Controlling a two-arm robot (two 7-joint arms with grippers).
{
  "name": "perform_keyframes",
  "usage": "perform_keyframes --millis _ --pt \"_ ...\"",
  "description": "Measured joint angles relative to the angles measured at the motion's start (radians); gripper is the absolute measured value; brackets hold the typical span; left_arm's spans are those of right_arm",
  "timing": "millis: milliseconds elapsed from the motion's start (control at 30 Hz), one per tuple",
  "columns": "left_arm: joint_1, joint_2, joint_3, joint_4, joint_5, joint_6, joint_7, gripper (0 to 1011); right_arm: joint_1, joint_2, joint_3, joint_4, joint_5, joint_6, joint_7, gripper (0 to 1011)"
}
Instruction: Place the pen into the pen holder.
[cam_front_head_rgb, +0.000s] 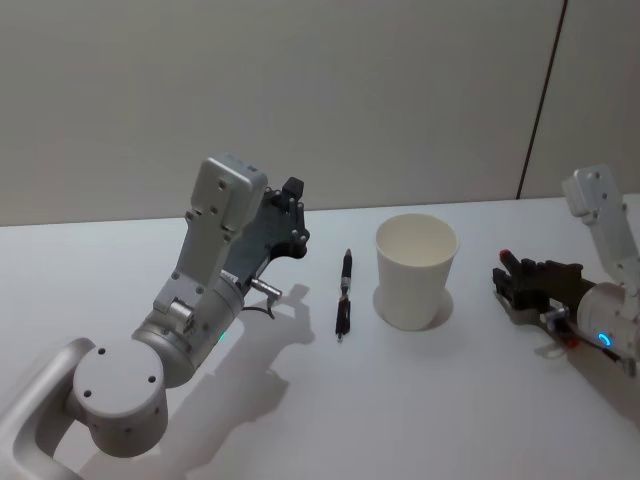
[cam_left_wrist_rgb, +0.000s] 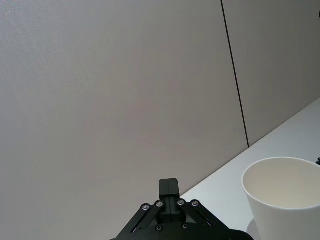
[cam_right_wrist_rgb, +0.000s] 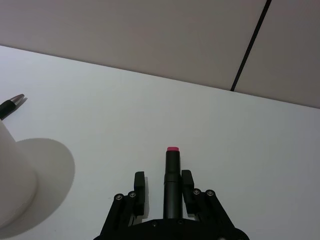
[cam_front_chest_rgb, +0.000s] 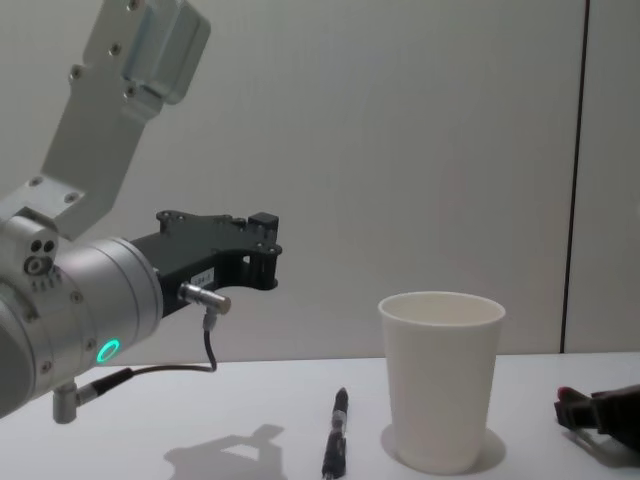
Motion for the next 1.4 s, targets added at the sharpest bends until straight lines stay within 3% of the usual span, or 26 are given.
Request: perform_keyframes --millis 1400 --pt "0.000 0.000 0.000 0.000 0.000 0.000 0.000 0 0.000 0.000 0.000 0.000 0.000 0.000 0.000 189"
